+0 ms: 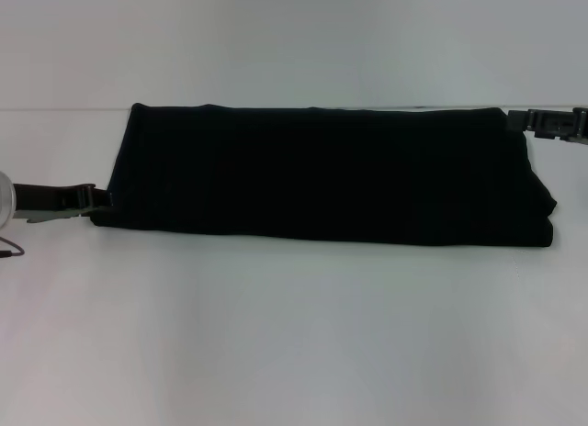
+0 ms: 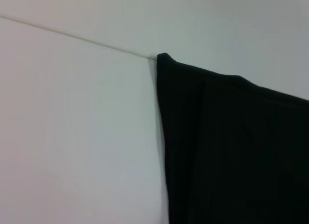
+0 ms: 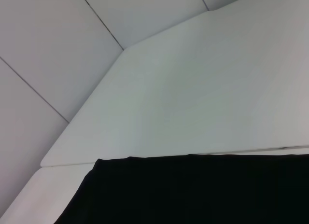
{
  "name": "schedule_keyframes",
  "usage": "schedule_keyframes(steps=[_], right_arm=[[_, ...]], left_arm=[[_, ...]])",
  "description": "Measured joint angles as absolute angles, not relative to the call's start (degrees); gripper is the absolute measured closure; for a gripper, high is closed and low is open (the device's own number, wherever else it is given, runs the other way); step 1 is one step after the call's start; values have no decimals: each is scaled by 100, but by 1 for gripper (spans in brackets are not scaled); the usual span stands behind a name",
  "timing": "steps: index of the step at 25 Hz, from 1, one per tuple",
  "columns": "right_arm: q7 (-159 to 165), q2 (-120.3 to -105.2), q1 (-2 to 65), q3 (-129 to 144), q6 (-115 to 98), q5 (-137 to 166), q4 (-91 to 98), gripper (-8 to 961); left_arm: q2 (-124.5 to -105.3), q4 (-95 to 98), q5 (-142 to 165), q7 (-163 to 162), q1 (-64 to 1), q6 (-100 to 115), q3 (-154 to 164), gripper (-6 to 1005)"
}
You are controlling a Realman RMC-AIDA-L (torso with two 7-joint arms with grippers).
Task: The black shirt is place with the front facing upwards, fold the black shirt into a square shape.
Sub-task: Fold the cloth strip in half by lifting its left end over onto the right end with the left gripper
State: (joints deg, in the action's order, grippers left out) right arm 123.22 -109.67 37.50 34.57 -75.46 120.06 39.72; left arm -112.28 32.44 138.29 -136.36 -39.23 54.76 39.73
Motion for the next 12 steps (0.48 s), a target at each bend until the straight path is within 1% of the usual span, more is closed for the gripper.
schedule_keyframes(steps=[6, 12], right_arm=[[12322, -10967, 3745, 3427, -7553, 12007, 3973, 146], [12417, -10927, 3777, 3471, -7457, 12173, 3947, 147]], left_arm=[[-11231, 3244, 13930, -13711, -3946, 5416, 3974, 715], [-11228, 3243, 13948, -13727, -3962, 5414, 3974, 840]])
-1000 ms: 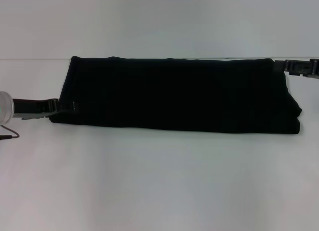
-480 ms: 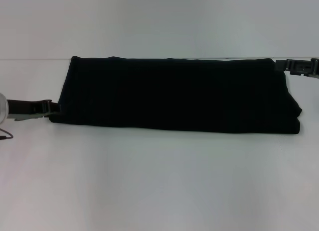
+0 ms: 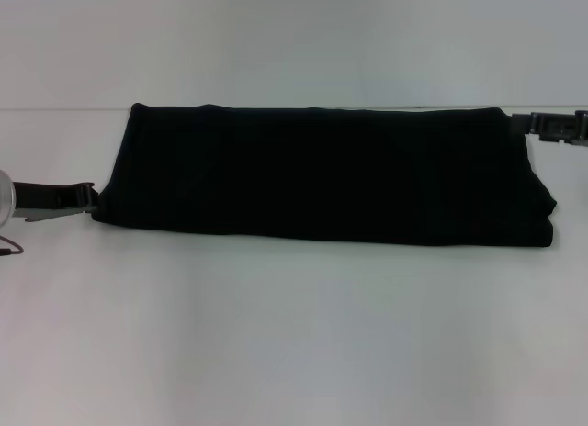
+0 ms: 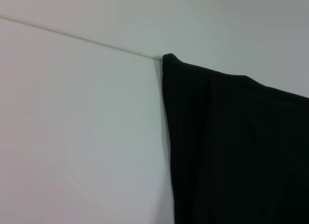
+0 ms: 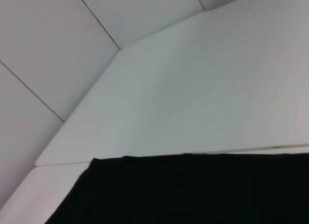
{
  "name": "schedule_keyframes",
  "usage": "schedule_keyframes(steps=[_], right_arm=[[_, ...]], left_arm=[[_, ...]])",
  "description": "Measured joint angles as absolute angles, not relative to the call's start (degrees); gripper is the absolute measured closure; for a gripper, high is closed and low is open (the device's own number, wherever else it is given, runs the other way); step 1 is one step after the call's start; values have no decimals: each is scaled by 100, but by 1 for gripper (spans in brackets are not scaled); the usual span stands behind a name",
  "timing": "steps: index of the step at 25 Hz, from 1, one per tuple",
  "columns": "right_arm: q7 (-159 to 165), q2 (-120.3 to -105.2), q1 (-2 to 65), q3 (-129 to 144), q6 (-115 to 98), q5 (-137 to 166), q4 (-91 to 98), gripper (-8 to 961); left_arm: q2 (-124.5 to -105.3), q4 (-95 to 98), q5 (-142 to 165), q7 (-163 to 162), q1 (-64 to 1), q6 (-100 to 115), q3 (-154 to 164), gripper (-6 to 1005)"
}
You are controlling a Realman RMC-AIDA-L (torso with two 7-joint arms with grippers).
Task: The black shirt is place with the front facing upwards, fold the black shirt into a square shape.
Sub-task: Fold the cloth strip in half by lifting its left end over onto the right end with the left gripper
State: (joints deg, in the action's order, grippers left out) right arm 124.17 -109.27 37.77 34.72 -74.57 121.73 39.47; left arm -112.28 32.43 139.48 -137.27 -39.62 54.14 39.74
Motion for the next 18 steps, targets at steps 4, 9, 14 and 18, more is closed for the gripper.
schedule_keyframes(steps=[4, 9, 14, 18], right_arm=[[12996, -10911, 3917, 3493, -7181, 13025, 3941, 148], [13405, -10986, 4085, 3522, -6954, 13940, 3924, 148], [13434, -10997, 4114, 3558, -6900, 14113, 3701, 149], [13449, -10977, 4050, 3557, -6890, 14138, 3621, 150]], left_arm=[[-11228, 3253, 13949, -13728, -3965, 5442, 3972, 924], [-11243, 3263, 13949, -13722, -3968, 5487, 3977, 986], [-11257, 3289, 13948, -13706, -3980, 5561, 3981, 993], [-11236, 3292, 13945, -13705, -3981, 5576, 3981, 991]])
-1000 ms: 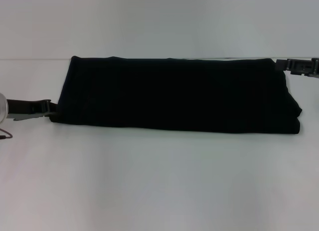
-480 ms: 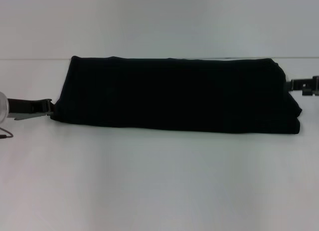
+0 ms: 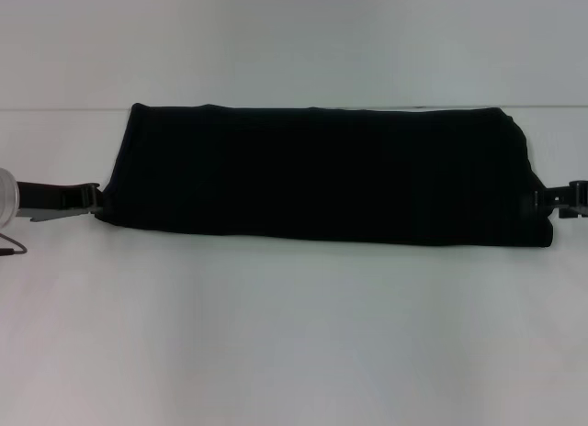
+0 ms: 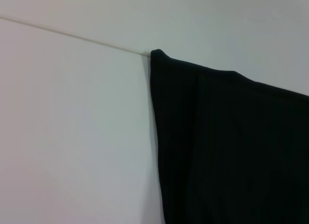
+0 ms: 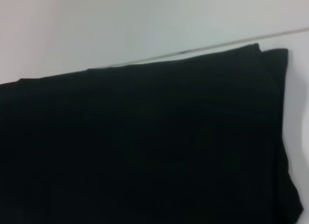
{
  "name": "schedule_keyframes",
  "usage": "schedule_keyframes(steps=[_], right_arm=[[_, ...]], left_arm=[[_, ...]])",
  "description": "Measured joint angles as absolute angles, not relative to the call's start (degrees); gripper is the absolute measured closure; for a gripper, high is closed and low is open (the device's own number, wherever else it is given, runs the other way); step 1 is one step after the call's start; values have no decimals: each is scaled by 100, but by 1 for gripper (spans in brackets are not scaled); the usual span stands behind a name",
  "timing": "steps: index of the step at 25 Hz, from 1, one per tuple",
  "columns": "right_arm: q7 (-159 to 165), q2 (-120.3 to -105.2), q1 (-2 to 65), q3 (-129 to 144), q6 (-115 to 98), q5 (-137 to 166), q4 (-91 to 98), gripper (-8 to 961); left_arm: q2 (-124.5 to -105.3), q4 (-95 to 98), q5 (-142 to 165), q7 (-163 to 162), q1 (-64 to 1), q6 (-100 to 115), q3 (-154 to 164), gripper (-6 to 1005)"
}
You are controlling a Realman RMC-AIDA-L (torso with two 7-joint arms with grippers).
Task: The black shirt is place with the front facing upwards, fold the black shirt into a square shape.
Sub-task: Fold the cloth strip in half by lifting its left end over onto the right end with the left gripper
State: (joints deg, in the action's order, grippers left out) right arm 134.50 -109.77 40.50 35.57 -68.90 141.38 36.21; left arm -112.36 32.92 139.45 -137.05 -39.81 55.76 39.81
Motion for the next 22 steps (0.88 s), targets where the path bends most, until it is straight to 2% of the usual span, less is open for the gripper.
schedule_keyframes(steps=[11, 22], right_arm=[[13441, -10980, 4040, 3601, -6617, 14155, 3335, 151], [13441, -11031, 4078, 3622, -6508, 14160, 3172, 213]], left_arm=[[-11223, 3297, 13947, -13718, -3993, 5539, 3981, 983], [-11223, 3296, 13948, -13720, -3993, 5536, 3981, 976]])
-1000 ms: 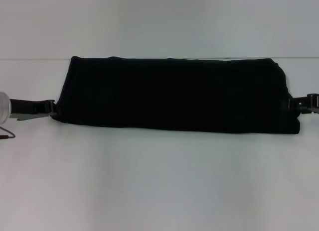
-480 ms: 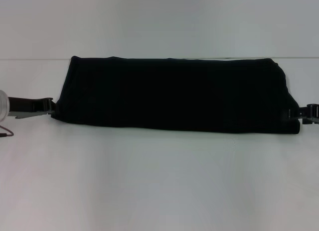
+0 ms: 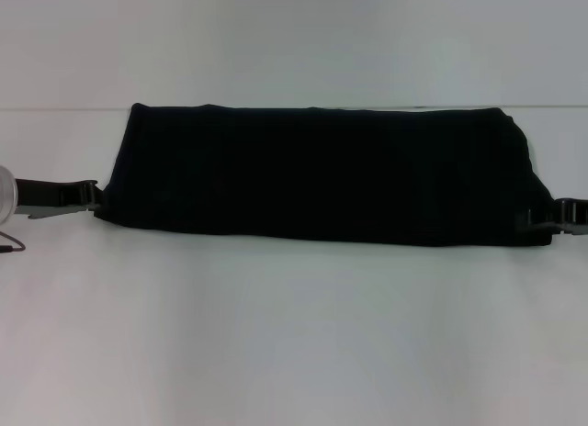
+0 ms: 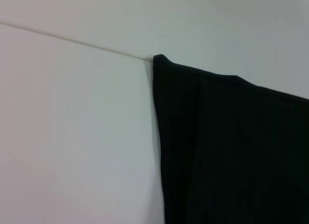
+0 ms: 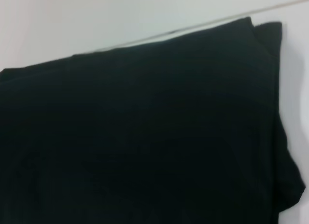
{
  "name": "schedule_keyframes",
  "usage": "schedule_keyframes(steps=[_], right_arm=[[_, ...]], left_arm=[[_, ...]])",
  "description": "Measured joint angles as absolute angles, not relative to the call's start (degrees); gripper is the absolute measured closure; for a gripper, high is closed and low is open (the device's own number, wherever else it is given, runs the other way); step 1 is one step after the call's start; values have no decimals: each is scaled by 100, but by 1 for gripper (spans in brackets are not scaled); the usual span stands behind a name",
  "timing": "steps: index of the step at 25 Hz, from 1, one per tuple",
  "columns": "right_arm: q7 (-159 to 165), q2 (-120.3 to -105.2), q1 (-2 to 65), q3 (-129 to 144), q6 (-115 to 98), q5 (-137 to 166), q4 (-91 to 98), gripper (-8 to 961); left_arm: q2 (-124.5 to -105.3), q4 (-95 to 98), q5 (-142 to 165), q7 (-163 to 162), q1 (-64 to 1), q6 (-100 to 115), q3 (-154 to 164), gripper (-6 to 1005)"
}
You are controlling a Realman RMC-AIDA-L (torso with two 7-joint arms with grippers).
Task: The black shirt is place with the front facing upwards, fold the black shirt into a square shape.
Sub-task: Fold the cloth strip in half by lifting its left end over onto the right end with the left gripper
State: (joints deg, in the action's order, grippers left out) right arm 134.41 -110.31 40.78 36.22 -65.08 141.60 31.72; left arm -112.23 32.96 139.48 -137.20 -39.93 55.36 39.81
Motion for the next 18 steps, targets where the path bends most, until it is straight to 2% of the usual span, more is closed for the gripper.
schedule_keyframes(steps=[5, 18], right_arm=[[13438, -11029, 4037, 3628, -6509, 14154, 3120, 446], [13154, -11023, 3999, 3444, -6610, 14083, 3183, 880]], left_arm=[[-11223, 3295, 13948, -13718, -3996, 5532, 3981, 972], [-11230, 3410, 13948, -13725, -4003, 5716, 3976, 963]])
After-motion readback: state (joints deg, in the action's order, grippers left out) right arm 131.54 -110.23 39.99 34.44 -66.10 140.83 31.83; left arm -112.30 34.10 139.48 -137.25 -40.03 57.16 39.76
